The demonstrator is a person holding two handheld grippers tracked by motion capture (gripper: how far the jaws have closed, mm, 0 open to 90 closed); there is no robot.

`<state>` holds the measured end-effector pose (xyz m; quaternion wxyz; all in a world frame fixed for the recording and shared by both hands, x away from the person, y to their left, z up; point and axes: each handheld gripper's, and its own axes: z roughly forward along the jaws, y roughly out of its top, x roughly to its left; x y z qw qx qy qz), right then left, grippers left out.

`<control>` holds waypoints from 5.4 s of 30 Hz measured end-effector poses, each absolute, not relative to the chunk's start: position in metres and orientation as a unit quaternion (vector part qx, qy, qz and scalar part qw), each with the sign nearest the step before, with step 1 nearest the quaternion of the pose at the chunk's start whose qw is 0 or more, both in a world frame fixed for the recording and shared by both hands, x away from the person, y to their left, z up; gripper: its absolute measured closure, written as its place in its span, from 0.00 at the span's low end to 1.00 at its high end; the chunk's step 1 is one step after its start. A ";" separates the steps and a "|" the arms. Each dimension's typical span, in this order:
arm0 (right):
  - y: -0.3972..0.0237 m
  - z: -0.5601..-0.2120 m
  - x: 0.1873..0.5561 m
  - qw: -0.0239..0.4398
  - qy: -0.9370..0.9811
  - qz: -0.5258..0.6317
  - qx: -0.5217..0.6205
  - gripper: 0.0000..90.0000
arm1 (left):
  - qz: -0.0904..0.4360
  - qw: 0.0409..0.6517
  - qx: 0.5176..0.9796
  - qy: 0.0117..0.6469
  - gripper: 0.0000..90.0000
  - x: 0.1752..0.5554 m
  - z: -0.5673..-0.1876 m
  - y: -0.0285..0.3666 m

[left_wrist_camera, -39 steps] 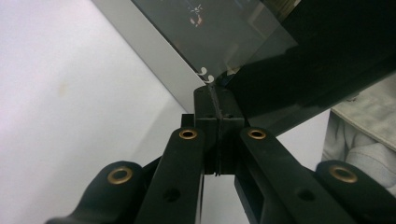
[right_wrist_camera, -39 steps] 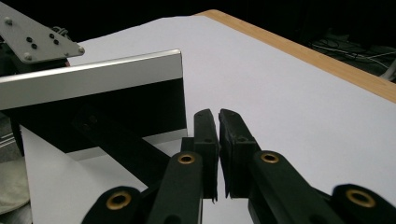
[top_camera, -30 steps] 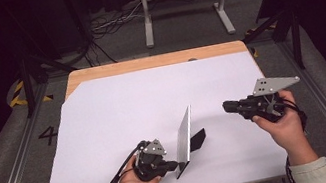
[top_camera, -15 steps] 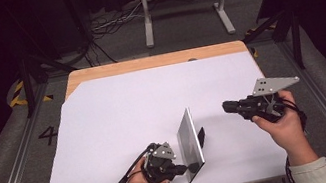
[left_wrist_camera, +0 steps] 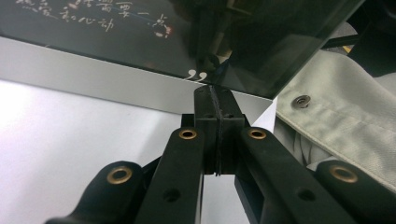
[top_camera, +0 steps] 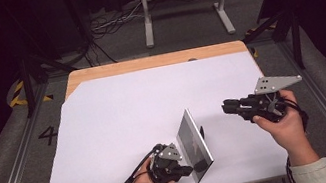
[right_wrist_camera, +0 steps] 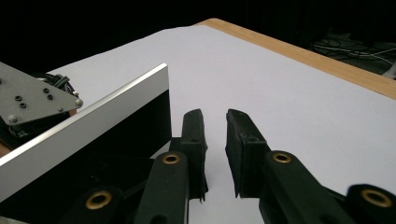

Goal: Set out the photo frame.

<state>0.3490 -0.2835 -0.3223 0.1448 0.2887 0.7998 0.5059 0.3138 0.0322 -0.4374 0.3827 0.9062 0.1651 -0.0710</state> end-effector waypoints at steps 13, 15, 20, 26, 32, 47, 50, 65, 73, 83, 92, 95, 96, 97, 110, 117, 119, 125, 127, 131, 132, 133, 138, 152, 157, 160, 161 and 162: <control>-0.284 -0.322 0.349 0.144 0.800 0.505 0.290 0.85 | -0.064 0.369 0.914 0.155 1.00 0.310 -0.440 0.023; -0.284 -0.322 0.349 0.143 0.800 0.505 0.290 0.84 | -0.061 0.371 0.913 0.157 1.00 0.311 -0.437 0.027; -0.281 -0.318 0.345 0.133 0.799 0.504 0.301 0.79 | -0.041 0.390 0.903 0.176 0.89 0.316 -0.429 0.041; -0.272 -0.313 0.341 0.129 0.796 0.502 0.313 0.71 | -0.014 0.408 0.890 0.202 0.83 0.324 -0.416 0.062; -0.265 -0.308 0.338 0.094 0.782 0.506 0.351 0.66 | 0.021 0.422 0.877 0.229 0.78 0.334 -0.401 0.088; -0.250 -0.290 0.334 0.068 0.783 0.462 0.412 0.61 | 0.069 0.414 0.868 0.264 0.72 0.348 -0.385 0.128; -0.246 -0.287 0.335 0.054 0.786 0.453 0.417 0.60 | 0.069 0.419 0.863 0.273 0.69 0.351 -0.382 0.134; -0.218 -0.273 0.344 0.019 0.815 0.387 0.431 0.61 | 0.095 0.421 0.851 0.301 0.64 0.357 -0.373 0.157; -0.206 -0.271 0.345 -0.003 0.822 0.347 0.452 0.61 | 0.102 0.420 0.846 0.312 0.63 0.359 -0.372 0.165; -0.193 -0.276 0.347 -0.011 0.830 0.323 0.456 0.61 | 0.105 0.418 0.843 0.322 0.63 0.359 -0.372 0.169; -0.181 -0.280 0.348 -0.020 0.838 0.304 0.454 0.60 | 0.107 0.416 0.840 0.330 0.63 0.357 -0.373 0.173; -0.177 -0.282 0.349 -0.022 0.840 0.293 0.456 0.59 | 0.108 0.415 0.841 0.330 0.63 0.356 -0.373 0.174; -0.176 -0.283 0.349 -0.023 0.841 0.289 0.456 0.59 | 0.109 0.414 0.841 0.330 0.63 0.356 -0.373 0.174; -0.175 -0.284 0.350 -0.023 0.842 0.285 0.457 0.59 | 0.109 0.414 0.841 0.330 0.63 0.356 -0.373 0.174; -0.163 -0.299 0.351 -0.022 0.847 0.254 0.466 0.62 | 0.110 0.414 0.841 0.329 0.62 0.355 -0.373 0.173; -0.159 -0.305 0.350 -0.011 0.850 0.238 0.470 0.68 | 0.110 0.412 0.843 0.328 0.62 0.355 -0.374 0.173; -0.157 -0.306 0.349 -0.011 0.849 0.235 0.474 0.70 | 0.113 0.411 0.844 0.325 0.62 0.356 -0.374 0.173; -0.153 -0.306 0.347 -0.007 0.852 0.221 0.474 0.75 | 0.110 0.412 0.844 0.326 0.62 0.355 -0.374 0.172; -0.152 -0.306 0.346 -0.009 0.854 0.219 0.472 0.78 | 0.110 0.413 0.843 0.326 0.62 0.354 -0.374 0.172; -0.150 -0.305 0.345 -0.006 0.853 0.215 0.476 0.83 | 0.111 0.414 0.843 0.325 0.62 0.355 -0.374 0.172; -0.148 -0.304 0.343 0.002 0.851 0.206 0.484 0.85 | 0.109 0.414 0.843 0.326 0.62 0.354 -0.374 0.172; -0.148 -0.304 0.343 0.002 0.851 0.206 0.484 0.85 | 0.109 0.414 0.843 0.325 0.62 0.355 -0.375 0.172; -0.145 -0.302 0.342 0.011 0.847 0.197 0.493 0.93 | 0.108 0.408 0.847 0.322 0.62 0.355 -0.377 0.170; -0.151 -0.291 0.352 0.014 0.855 0.191 0.483 0.93 | 0.110 0.413 0.844 0.324 0.62 0.355 -0.376 0.172; -0.154 -0.284 0.360 0.010 0.859 0.198 0.471 0.93 | 0.112 0.412 0.843 0.327 0.62 0.355 -0.375 0.175; -0.155 -0.280 0.364 0.011 0.869 0.206 0.450 0.93 | 0.112 0.412 0.842 0.331 0.62 0.354 -0.375 0.177; -0.155 -0.279 0.365 0.010 0.871 0.208 0.444 0.93 | 0.116 0.413 0.841 0.331 0.62 0.354 -0.375 0.178; -0.155 -0.277 0.367 0.010 0.876 0.209 0.435 0.93 | 0.114 0.414 0.839 0.335 0.62 0.353 -0.375 0.179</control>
